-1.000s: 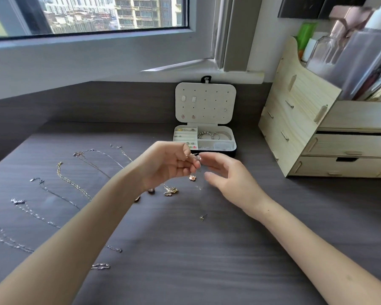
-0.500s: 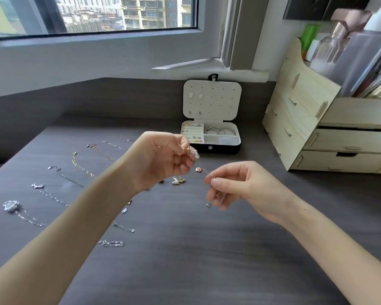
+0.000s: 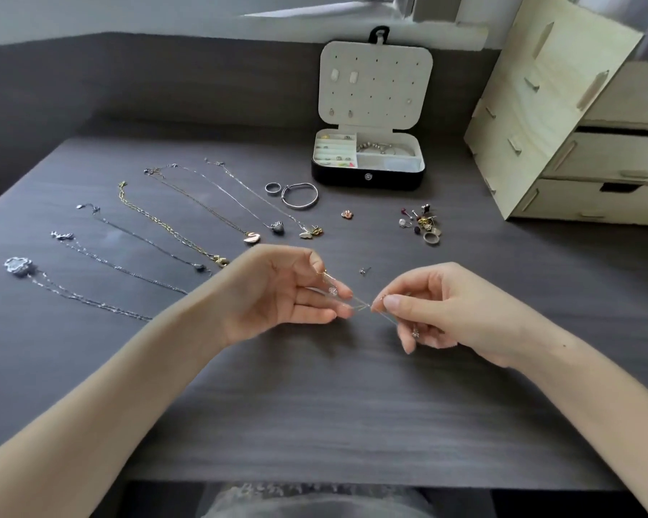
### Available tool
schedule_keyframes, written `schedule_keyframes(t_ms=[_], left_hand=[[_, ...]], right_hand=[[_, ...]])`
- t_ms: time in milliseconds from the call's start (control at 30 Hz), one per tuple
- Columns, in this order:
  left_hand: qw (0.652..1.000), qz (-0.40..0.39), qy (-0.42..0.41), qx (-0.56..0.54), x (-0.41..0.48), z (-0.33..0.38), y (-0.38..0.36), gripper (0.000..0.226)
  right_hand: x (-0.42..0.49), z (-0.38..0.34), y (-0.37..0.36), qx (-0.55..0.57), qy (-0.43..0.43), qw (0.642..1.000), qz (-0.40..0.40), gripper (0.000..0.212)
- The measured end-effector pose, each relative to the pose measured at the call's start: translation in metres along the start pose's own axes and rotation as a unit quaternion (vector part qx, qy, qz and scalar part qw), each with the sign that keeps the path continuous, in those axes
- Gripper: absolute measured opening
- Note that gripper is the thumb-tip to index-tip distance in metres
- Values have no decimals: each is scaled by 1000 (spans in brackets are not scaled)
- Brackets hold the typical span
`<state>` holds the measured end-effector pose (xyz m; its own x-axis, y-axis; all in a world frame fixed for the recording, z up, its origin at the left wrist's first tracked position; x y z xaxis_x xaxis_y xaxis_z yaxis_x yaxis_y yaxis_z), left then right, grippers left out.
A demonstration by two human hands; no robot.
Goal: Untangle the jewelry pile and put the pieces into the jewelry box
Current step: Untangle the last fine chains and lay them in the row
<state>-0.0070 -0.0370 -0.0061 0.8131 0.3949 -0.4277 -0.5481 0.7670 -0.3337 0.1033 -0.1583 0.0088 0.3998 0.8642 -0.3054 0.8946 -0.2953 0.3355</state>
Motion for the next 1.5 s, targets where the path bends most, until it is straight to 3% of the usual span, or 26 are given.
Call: schedule_keyframes(t_ms=[133,233,533,633,767,1067,1500], left_hand=[[1000,-9,14,23,-1,-3,-5,21],[999,-4,14,38,-1,-4,-7,40],[996,-29,5,86,1,-4,-7,12],[994,-45,4,99,1,-4,-8,13],[993,-60,-5,105,2,-3,-11,6],[993,-66,-13,100,3,-5,-13,1],[993,-49,4,106,5,-6,-11,7]], right_hand=[[-2,-9,1,-166,73,983,18,9],[-4,-14,1,-229,112,966,32,6],[-5,-30,11,-306,213,917,140,20],[-1,-36,12,-268,249,916,167,6],[7,-40,7,-178,245,944,131,9],[15,-32,-2,-142,220,963,67,5],[24,-18,3,-12,91,995,35,14]])
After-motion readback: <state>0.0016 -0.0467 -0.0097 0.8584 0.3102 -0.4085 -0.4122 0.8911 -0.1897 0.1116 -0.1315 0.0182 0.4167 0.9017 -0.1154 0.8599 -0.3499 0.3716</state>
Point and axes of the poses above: each hand's wrist, its own x-axis towards the middle knuckle, its own y-axis out of the back of the hand, z = x × y, the point moved 6 cm from there along x, towards the middle knuckle, and after that the axes turned 8 degrees about z, right-handed, at the moved point
